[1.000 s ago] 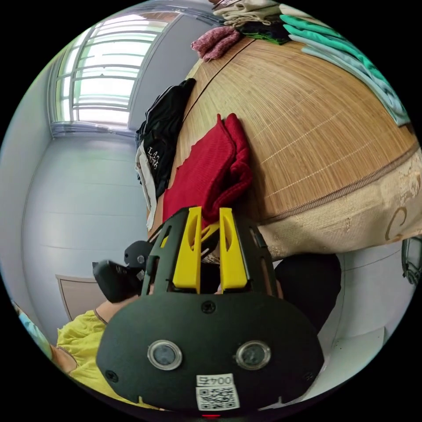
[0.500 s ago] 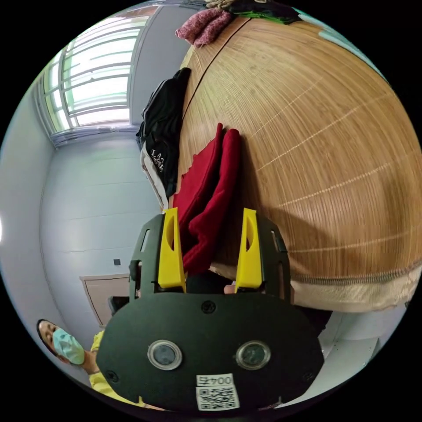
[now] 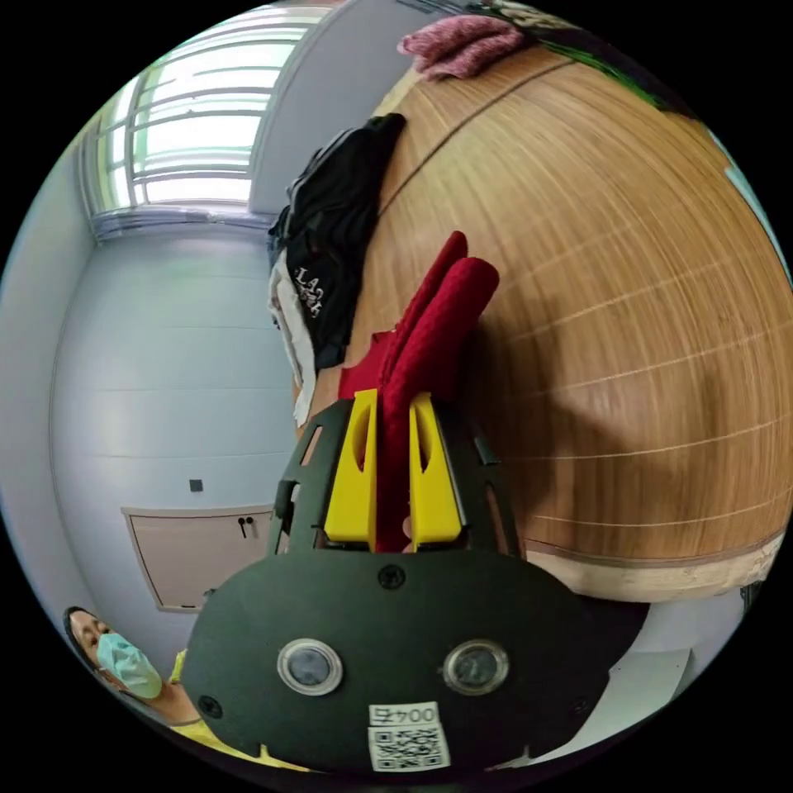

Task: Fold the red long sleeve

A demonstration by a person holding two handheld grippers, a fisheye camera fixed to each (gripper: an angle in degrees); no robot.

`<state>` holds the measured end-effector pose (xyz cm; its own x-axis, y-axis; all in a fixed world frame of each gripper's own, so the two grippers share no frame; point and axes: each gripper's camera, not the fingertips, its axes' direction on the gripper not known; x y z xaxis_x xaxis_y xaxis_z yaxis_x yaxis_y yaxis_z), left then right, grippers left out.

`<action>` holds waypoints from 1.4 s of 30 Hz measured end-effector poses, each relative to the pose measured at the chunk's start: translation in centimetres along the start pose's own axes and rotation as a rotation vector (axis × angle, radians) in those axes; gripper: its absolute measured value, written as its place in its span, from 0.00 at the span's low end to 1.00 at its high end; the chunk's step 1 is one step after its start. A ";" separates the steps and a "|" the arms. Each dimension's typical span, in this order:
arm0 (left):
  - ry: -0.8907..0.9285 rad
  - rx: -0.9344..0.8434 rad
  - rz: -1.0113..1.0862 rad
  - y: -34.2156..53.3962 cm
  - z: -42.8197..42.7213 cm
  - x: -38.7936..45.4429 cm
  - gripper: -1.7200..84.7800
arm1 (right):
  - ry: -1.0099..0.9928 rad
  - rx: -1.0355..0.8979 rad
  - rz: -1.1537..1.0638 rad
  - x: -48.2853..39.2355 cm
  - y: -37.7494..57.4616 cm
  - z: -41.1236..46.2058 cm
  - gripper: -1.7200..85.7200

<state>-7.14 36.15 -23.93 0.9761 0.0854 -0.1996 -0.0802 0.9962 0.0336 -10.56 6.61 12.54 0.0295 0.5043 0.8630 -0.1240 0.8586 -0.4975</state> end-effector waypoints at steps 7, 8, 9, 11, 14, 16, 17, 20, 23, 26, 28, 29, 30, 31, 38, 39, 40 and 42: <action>0.027 0.124 -0.344 14.0 -2.3 -6.5 0.03 | 0.070 -0.009 -0.193 -14.8 1.3 10.5 0.08; 0.029 0.137 -0.398 16.8 -2.1 -7.3 0.03 | 0.096 -0.017 -0.218 -16.9 1.6 13.1 0.08; 0.033 0.142 -0.427 18.3 -1.8 -7.7 0.03 | 0.110 -0.023 -0.228 -17.8 1.7 14.5 0.08; 0.057 0.167 -0.560 24.6 -0.3 -9.3 0.04 | 0.157 -0.055 -0.256 -20.8 2.3 20.3 0.08; 0.110 0.196 -0.751 32.9 3.0 -11.0 0.04 | 0.232 -0.106 -0.271 -23.0 3.1 28.0 0.08; 0.139 0.215 -0.837 37.7 5.3 -11.5 0.04 | 0.283 -0.132 -0.280 -23.8 3.7 32.2 0.08; 0.152 0.219 -0.887 40.7 6.9 -11.6 0.04 | 0.312 -0.146 -0.282 -24.2 4.2 34.9 0.08; 0.177 0.235 -0.981 46.7 10.7 -11.1 0.04 | 0.388 -0.164 -0.306 -25.2 5.5 40.4 0.08; 0.221 0.244 -1.067 51.6 14.8 -10.1 0.04 | 0.469 -0.174 -0.329 -25.9 6.7 44.9 0.08; 0.263 0.248 -1.138 55.6 18.8 -8.6 0.04 | 0.516 -0.201 -0.345 -26.1 7.7 48.4 0.08; 0.283 0.266 -1.166 57.7 20.9 -7.5 0.05 | 0.522 -0.209 -0.360 -26.6 8.3 49.7 0.08; 0.298 0.277 -1.181 58.8 22.2 -6.7 0.05 | 0.531 -0.219 -0.377 -27.0 8.6 50.5 0.09; 0.305 0.282 -1.187 59.3 22.8 -6.4 0.05 | 0.535 -0.225 -0.385 -27.3 8.8 50.8 0.09; 0.319 0.292 -1.196 60.1 24.0 -5.7 0.05 | 0.537 -0.232 -0.403 -27.9 9.1 51.2 0.09; 0.403 0.345 -1.228 63.9 30.3 -1.9 0.05 | 0.309 -0.145 -0.579 -31.5 13.0 44.6 0.08; 0.406 0.348 -1.228 64.1 30.7 -1.6 0.06 | 0.307 -0.129 -0.603 -31.5 13.7 43.5 0.08; 0.409 0.352 -1.227 64.4 31.6 -1.0 0.06 | 0.321 -0.099 -0.636 -31.1 15.2 41.5 0.09; 0.424 0.365 -1.236 65.0 32.8 -0.1 0.06 | 0.373 -0.053 -0.661 -29.7 17.9 38.7 0.09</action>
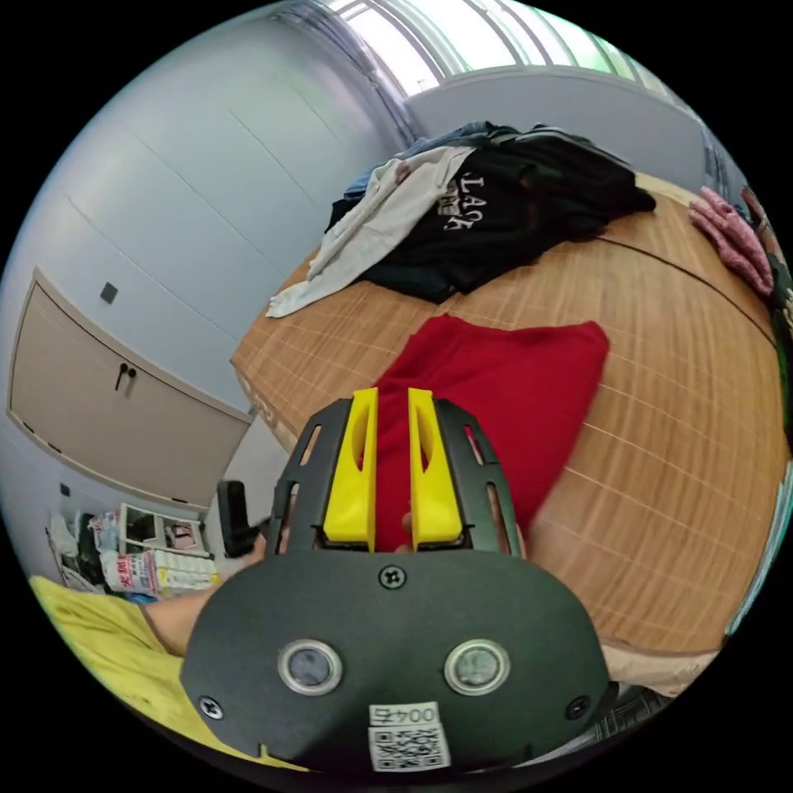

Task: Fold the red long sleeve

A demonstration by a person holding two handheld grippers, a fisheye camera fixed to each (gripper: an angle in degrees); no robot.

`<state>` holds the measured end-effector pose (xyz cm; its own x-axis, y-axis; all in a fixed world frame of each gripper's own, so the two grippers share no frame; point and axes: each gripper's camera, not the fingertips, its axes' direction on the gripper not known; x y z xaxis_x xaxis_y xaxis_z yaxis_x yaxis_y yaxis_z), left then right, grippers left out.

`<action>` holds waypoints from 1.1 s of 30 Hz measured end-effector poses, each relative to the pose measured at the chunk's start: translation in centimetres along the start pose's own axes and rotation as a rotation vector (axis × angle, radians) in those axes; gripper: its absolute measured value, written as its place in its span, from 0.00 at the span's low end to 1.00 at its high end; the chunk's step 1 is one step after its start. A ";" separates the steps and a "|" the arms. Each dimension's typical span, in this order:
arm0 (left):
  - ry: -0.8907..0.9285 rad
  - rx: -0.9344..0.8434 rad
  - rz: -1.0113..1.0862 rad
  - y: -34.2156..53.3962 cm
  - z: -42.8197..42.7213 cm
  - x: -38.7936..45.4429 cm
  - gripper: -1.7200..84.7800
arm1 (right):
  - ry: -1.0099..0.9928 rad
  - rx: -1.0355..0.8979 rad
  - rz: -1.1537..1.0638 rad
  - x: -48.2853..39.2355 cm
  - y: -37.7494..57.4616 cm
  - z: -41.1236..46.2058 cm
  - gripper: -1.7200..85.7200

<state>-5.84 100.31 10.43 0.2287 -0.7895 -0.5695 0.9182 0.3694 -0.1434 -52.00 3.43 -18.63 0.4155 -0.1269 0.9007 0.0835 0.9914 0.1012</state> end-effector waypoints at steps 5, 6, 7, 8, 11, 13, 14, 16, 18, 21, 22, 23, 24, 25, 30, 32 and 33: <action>0.065 0.090 -0.088 2.8 1.1 -3.0 0.09 | 0.175 0.051 -0.014 -0.1 12.6 -1.7 0.14; 0.062 0.098 -0.086 3.0 1.1 -3.0 0.10 | 0.199 0.051 -0.019 -0.3 13.8 -1.4 0.14; 0.045 0.102 -0.063 3.2 1.4 -2.8 0.10 | 0.253 0.050 -0.030 -0.9 16.0 -0.6 0.16; 0.021 0.093 -0.033 3.2 1.7 -2.3 0.11 | 0.295 0.051 -0.040 -1.6 17.6 0.2 0.17; -0.033 0.059 0.022 2.6 2.8 -1.1 0.12 | 0.296 0.023 -0.061 -3.3 19.6 2.4 0.17; -0.042 0.047 0.033 2.1 3.4 -0.8 0.13 | 0.306 0.013 -0.051 -4.0 19.8 3.6 0.17; -0.057 0.036 0.032 1.9 3.8 -0.7 0.13 | 0.312 0.014 -0.041 -4.4 19.7 4.3 0.17; -0.076 0.024 0.031 1.6 4.4 -0.5 0.12 | 0.309 0.020 -0.033 -4.8 19.5 5.2 0.17; -0.097 0.004 0.017 1.3 5.1 -0.2 0.11 | 0.317 0.010 -0.041 -5.4 19.1 6.1 0.17; -0.086 0.021 0.042 0.8 5.6 1.4 0.10 | 0.373 -0.014 -0.064 -6.5 18.2 7.1 0.15; -0.092 0.021 0.077 0.3 5.8 2.8 0.09 | 0.385 -0.017 -0.076 -7.0 17.7 7.1 0.13; -0.103 0.022 0.130 -0.4 6.0 4.6 0.09 | 0.400 -0.019 -0.092 -7.5 17.2 6.8 0.11; -0.108 0.022 0.160 -0.8 6.0 5.7 0.08 | 0.407 -0.018 -0.099 -7.8 17.0 6.6 0.11; -0.120 0.024 0.213 -1.7 6.0 7.7 0.08 | 0.417 -0.010 -0.111 -8.5 16.5 6.0 0.10; -0.256 0.084 0.377 -2.5 3.6 13.5 0.06 | 0.433 0.039 -0.136 -9.8 15.9 4.5 0.09; -0.294 0.078 0.255 -0.7 3.3 9.1 0.05 | 0.425 -0.048 -0.108 -8.5 16.3 6.7 0.09; -0.292 0.061 0.199 -0.2 3.6 7.5 0.05 | 0.421 -0.069 -0.091 -8.1 16.5 7.3 0.09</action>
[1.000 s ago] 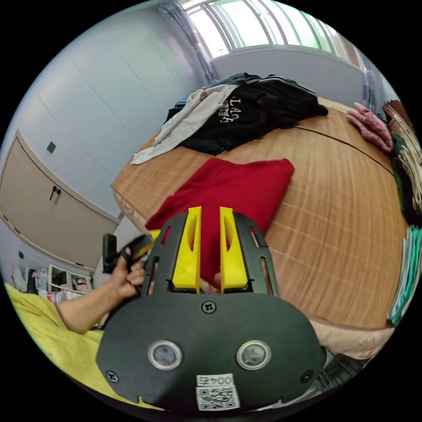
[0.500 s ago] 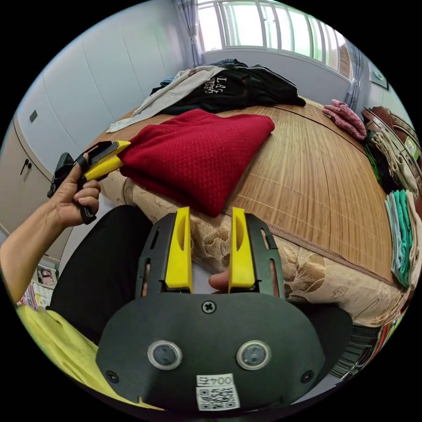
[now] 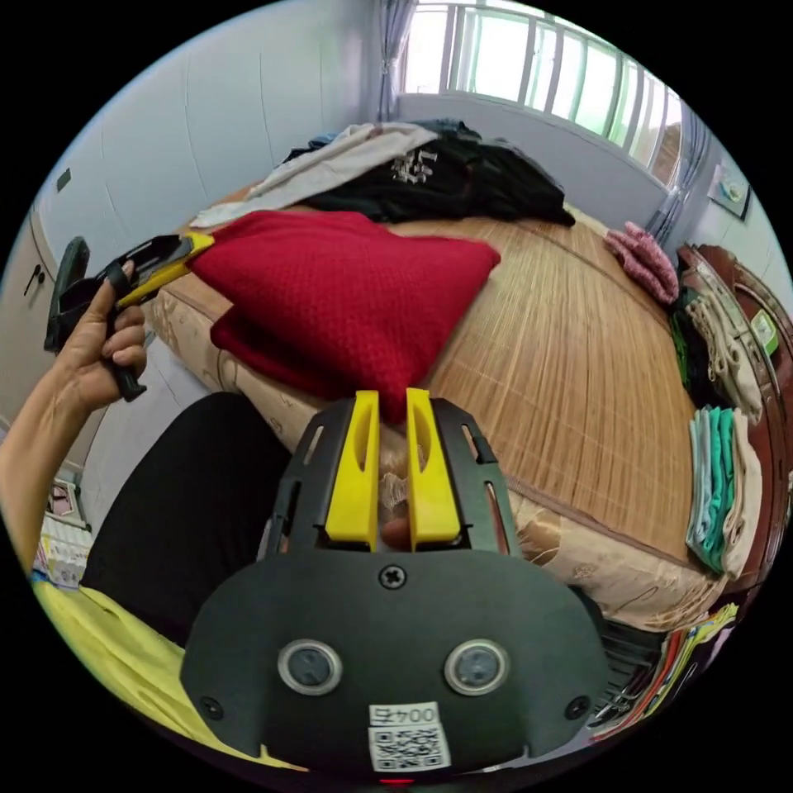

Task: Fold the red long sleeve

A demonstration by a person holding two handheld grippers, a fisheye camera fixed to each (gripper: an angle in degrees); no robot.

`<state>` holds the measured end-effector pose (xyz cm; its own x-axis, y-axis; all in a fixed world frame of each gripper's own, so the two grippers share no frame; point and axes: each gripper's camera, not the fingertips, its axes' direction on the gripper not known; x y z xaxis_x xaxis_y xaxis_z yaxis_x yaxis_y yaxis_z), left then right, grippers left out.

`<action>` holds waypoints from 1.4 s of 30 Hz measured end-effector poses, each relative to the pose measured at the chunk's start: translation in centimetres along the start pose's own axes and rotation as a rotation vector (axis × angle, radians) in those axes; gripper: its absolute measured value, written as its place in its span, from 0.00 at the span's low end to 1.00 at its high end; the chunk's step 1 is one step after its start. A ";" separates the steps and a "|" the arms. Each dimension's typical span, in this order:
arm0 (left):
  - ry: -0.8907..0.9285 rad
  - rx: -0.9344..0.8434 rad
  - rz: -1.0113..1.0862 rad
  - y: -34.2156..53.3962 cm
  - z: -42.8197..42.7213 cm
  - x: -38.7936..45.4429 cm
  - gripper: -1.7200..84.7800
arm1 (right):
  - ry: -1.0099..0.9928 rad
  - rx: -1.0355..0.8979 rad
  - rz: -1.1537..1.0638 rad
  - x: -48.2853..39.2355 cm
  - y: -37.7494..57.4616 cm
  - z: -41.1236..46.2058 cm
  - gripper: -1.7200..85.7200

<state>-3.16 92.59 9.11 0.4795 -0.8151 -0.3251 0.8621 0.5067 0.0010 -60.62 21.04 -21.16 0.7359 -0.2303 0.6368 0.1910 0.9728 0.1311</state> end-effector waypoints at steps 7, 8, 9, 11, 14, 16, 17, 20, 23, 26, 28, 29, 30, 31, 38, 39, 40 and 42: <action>0.174 -0.054 -0.251 2.5 1.9 -3.7 0.07 | -0.044 -0.072 0.050 1.5 0.4 3.1 0.09; 0.200 -0.063 -0.251 1.7 1.6 -3.4 0.07 | -0.065 -0.078 0.048 1.6 0.3 3.3 0.09; 0.214 -0.064 -0.248 1.3 1.4 -3.3 0.07 | -0.073 -0.078 0.051 1.8 0.3 3.3 0.09; 0.224 -0.030 -0.228 0.1 -0.9 -2.3 0.07 | -0.117 -0.088 0.055 2.4 0.6 3.0 0.10; 0.111 0.126 -0.138 -1.7 -6.7 1.2 0.06 | -0.153 -0.091 0.104 3.9 1.9 2.0 0.09; 0.020 0.172 -0.016 -3.9 -8.8 5.0 0.06 | -0.151 -0.046 0.127 4.7 2.5 0.7 0.08; -0.018 0.152 0.079 -6.0 -8.7 8.2 0.06 | -0.157 -0.009 0.120 4.9 2.4 -0.1 0.08; -0.056 0.034 0.341 -11.6 -4.6 16.9 0.05 | -0.178 0.038 0.060 4.6 -0.1 -1.1 0.08; -0.163 -0.117 0.515 -16.2 2.5 23.3 0.05 | -0.166 0.026 -0.013 3.4 -3.5 -0.4 0.09; -0.312 -0.281 0.497 -19.6 8.7 23.7 0.04 | -0.130 -0.139 -0.095 2.2 -5.5 3.6 0.09; -0.406 -0.434 0.496 -20.2 11.9 21.9 0.03 | -0.132 -0.190 -0.108 2.1 -5.8 5.3 0.09; -0.380 -0.386 0.498 -20.5 11.2 21.8 0.03 | -0.142 -0.213 -0.108 2.3 -6.3 5.5 0.09; -0.373 -0.386 0.488 -20.8 11.0 21.8 0.03 | -0.142 -0.231 -0.114 2.3 -6.6 5.6 0.09; -0.381 -0.380 0.498 -21.3 10.7 22.3 0.02 | -0.127 -0.254 -0.130 2.3 -7.1 5.8 0.09; -0.391 -0.348 0.510 -24.1 8.4 24.4 0.02 | -0.157 -0.278 -0.206 3.6 -7.6 6.7 0.09; -0.393 -0.347 0.513 -24.3 8.3 24.6 0.02 | -0.164 -0.277 -0.201 3.9 -7.6 6.8 0.09; -0.397 -0.347 0.516 -24.7 8.0 24.9 0.02 | -0.172 -0.275 -0.203 4.2 -7.5 6.9 0.09; -0.395 -0.348 0.514 -25.5 7.4 25.2 0.02 | -0.190 -0.272 -0.208 4.7 -7.3 6.9 0.09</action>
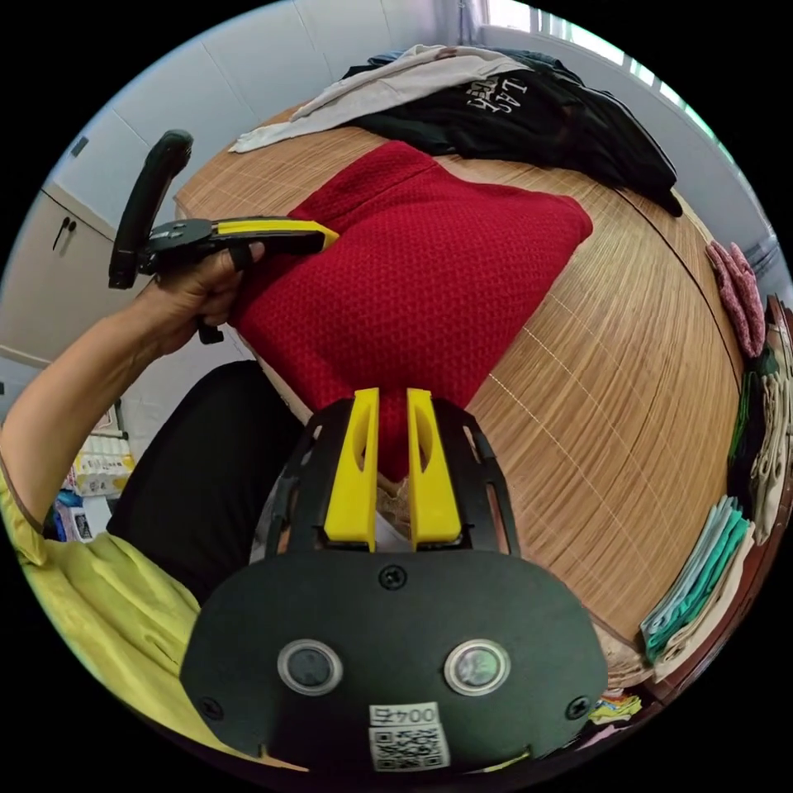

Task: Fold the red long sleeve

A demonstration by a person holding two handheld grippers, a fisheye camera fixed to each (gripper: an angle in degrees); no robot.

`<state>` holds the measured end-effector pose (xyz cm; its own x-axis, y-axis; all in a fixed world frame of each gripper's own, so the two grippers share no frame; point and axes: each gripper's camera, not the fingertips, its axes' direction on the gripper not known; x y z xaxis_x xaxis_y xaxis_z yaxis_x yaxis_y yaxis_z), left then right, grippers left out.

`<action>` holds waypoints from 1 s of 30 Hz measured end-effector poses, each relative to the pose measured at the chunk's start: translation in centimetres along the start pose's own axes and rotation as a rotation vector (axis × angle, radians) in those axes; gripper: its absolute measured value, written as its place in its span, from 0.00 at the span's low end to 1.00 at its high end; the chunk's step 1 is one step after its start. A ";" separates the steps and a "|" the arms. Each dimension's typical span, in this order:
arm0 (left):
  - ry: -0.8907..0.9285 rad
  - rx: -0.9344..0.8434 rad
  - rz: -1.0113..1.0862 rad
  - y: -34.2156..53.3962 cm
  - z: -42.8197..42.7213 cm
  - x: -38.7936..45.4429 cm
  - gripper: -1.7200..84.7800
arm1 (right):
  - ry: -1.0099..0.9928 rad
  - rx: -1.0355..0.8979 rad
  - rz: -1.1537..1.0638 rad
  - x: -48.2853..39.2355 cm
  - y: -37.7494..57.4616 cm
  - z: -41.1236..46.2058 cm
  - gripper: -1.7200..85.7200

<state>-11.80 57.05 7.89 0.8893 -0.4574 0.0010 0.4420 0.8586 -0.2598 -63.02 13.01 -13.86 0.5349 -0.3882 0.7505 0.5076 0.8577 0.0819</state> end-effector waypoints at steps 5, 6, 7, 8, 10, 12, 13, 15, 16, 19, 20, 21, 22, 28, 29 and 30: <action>-0.002 0.002 0.003 -1.1 -2.1 -0.8 0.02 | 0.002 0.027 0.016 1.6 1.0 0.2 0.09; -0.003 0.003 0.004 -1.2 -2.3 -0.9 0.02 | 0.003 0.028 0.009 1.7 1.1 0.2 0.10; -0.004 0.006 0.005 -1.3 -2.8 -1.1 0.02 | -0.003 0.030 0.025 2.1 1.3 0.2 0.10; -0.004 0.007 0.005 -1.5 -3.2 -1.3 0.02 | -0.009 0.028 0.036 2.6 1.5 0.2 0.10; -0.002 0.006 0.003 -1.7 -3.7 -1.6 0.02 | -0.018 0.035 0.043 3.3 1.9 0.3 0.10; 0.003 0.003 0.001 -1.9 -4.3 -2.0 0.02 | -0.027 0.066 0.038 4.1 2.7 0.2 0.11; 0.015 0.000 -0.007 -2.1 -4.7 -2.4 0.03 | -0.050 0.095 0.037 4.7 3.3 0.1 0.12; 0.059 0.004 -0.027 -2.4 -5.9 -3.3 0.03 | -0.127 0.135 0.045 5.8 4.4 -0.3 0.14; 0.116 0.024 -0.049 -2.2 -7.3 -4.2 0.03 | -0.149 0.166 0.071 6.8 5.3 -0.9 0.15; 0.232 0.142 -0.105 0.4 -12.3 -6.8 0.05 | -0.226 0.247 0.173 10.3 7.8 -2.1 0.16; 0.273 0.167 -0.150 2.3 -14.0 -8.1 0.06 | -0.279 0.274 0.235 12.2 8.9 -2.1 0.17; 0.304 0.175 -0.182 3.4 -14.7 -9.0 0.07 | -0.316 0.287 0.270 13.2 9.5 -2.0 0.17; 0.375 0.194 -0.247 5.7 -15.8 -10.5 0.08 | -0.405 0.303 0.347 15.3 10.6 -1.4 0.17; 0.459 0.263 -0.251 13.1 -20.3 -8.3 0.12 | -0.617 0.299 0.540 21.0 14.5 2.4 0.20; 0.413 0.260 -0.151 12.8 -20.8 -5.6 0.13 | -0.639 0.294 0.554 21.4 14.8 2.9 0.20; 0.393 0.257 -0.099 12.5 -21.0 -4.3 0.14 | -0.649 0.289 0.559 21.6 14.9 3.2 0.20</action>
<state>-12.55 64.86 -15.63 0.7516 -0.5500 -0.3640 0.5810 0.8133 -0.0292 -46.01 18.51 5.66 0.1222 0.3022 0.9454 0.0514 0.9493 -0.3101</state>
